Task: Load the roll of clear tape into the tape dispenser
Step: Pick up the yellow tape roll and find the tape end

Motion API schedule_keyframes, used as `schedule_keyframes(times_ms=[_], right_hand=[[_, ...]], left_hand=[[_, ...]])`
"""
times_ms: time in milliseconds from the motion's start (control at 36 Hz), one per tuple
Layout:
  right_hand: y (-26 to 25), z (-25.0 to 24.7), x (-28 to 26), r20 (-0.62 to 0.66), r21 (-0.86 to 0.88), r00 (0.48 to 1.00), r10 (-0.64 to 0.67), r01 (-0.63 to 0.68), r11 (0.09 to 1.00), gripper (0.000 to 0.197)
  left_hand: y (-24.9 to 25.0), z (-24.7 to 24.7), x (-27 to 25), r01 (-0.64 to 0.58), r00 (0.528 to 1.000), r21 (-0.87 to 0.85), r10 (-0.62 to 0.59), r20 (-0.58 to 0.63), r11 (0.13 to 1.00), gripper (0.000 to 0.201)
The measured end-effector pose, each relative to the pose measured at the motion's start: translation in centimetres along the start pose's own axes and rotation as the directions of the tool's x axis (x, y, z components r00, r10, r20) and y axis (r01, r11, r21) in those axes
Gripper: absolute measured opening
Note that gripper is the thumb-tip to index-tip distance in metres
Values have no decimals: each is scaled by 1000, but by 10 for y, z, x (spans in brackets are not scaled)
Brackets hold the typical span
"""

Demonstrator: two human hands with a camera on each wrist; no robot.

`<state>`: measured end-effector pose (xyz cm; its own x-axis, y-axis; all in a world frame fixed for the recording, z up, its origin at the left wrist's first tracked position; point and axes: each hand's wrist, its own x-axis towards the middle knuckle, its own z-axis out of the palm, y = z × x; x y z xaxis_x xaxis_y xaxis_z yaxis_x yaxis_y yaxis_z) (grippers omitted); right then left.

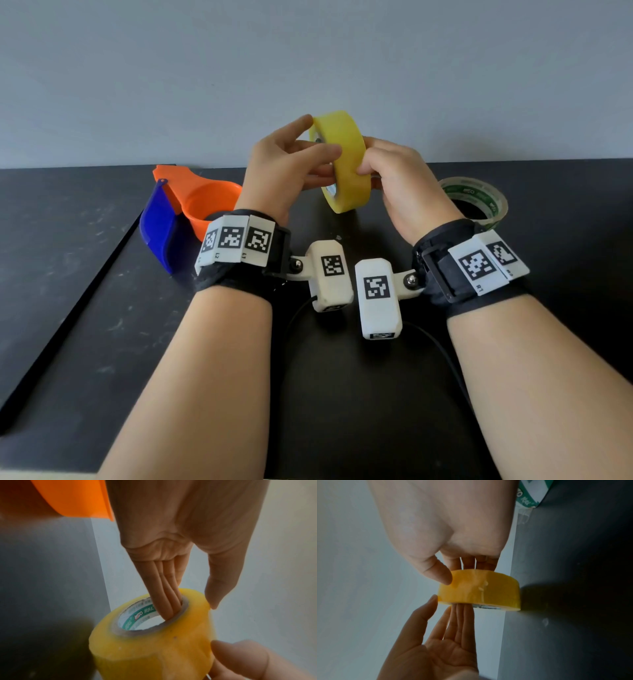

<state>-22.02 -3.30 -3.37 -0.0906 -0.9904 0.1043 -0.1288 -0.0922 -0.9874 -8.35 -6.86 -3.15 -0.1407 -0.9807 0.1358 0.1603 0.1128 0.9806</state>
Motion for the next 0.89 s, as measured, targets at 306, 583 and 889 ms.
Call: schedule_keyframes(times_ms=[306,583,889], right_hand=[[-1,1,-3,-11,-27,1000,-5,4,1000,40],[1,-1,0,-36,-47,999,-25,23,999,30],[1,4,3,-115,-50,993,33,-39,998,28]], left_hand=[[0,-1,1,5,998,-56,-8,-63,998,58],[-1,3,-1,-12,999,103,8,44,995,64],[-3,2,1,-10,1000,42,10,6,999,71]])
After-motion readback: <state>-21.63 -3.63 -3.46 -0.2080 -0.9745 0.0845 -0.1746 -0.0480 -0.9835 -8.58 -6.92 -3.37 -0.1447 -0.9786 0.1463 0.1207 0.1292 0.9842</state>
